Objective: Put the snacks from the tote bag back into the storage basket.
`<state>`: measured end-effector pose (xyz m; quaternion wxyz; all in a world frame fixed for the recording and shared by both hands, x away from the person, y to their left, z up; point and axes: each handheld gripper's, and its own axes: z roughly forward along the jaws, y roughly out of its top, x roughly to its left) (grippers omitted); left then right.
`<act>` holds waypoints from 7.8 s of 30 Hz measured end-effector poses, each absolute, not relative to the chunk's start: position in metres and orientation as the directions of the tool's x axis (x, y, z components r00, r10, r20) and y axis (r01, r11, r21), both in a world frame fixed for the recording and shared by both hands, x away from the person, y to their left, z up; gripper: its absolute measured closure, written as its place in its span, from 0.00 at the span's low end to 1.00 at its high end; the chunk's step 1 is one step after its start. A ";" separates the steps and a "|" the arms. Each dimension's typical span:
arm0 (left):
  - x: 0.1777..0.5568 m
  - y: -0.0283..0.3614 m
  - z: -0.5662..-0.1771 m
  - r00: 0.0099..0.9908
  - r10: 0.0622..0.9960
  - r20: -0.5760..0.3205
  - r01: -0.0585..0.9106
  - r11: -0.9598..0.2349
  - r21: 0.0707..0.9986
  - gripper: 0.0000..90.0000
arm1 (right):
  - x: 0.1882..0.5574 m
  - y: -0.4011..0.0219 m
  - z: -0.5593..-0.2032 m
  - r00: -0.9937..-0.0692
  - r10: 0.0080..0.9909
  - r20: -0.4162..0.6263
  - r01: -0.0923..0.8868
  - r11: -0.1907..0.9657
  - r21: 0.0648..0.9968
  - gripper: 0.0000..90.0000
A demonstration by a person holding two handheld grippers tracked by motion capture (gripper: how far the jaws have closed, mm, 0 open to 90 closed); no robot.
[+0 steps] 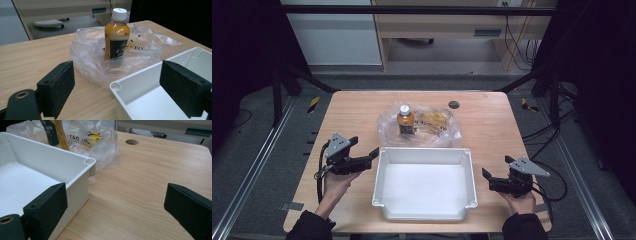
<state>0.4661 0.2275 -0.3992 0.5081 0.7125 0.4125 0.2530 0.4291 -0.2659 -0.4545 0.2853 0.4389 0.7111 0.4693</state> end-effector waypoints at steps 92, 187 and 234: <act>0.552 0.138 -0.370 0.546 0.838 0.006 0.266 -0.180 0.947 0.23 | 0.434 -0.261 -0.455 -0.457 0.889 0.014 0.367 0.174 0.914 0.06; 0.593 0.124 -0.401 0.498 0.866 0.046 0.298 -0.221 0.929 0.65 | 0.436 -0.261 -0.456 -0.461 0.887 0.030 0.380 0.166 0.910 0.06; 0.572 0.141 -0.352 0.504 0.862 0.054 0.198 -0.176 0.964 0.65 | 0.436 -0.262 -0.455 -0.460 0.887 0.028 0.377 0.167 0.911 0.07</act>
